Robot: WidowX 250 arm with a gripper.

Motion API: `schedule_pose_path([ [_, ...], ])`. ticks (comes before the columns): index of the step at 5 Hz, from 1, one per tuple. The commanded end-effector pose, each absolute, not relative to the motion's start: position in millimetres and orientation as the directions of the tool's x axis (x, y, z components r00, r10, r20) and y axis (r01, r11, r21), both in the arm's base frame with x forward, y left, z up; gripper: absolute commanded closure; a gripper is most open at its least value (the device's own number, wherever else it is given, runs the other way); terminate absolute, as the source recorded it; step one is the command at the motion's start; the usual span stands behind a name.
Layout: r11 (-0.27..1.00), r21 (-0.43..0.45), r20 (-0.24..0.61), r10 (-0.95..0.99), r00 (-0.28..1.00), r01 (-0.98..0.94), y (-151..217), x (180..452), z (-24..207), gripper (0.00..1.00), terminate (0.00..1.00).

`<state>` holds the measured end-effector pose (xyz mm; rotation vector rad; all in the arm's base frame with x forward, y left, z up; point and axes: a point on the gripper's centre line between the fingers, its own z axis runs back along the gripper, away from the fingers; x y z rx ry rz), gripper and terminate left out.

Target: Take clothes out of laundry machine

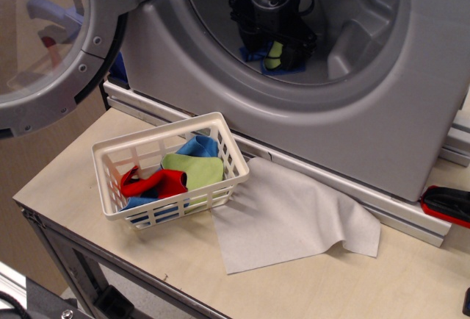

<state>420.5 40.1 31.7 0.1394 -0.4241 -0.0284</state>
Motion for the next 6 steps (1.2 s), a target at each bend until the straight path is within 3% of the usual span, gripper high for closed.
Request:
schedule_pose_path([
  [1, 0.989, 0.14, 0.444, -0.014, 0.896, -0.053, 38.1, 418.7, 48.3, 1.0, 0.0],
  [2, 0.988, 0.139, 0.398, 0.011, 0.917, -0.072, 36.6, 413.2, 57.1, 1.0, 0.0],
  [3, 0.978, 0.162, 0.321, 0.072, 0.944, -0.13, 33.1, 402.4, 78.4, 1.0, 0.0],
  [4, 0.952, 0.236, 0.302, 0.119, 0.946, -0.196, 26.6, 383.2, 109.4, 1.0, 0.0],
  [5, 0.921, 0.275, 0.269, 0.201, 0.942, -0.275, 17.8, 353.8, 130.3, 1.0, 0.0],
  [6, 0.901, 0.252, 0.236, 0.296, 0.926, -0.353, 13.9, 315.6, 123.7, 1.0, 0.0],
])
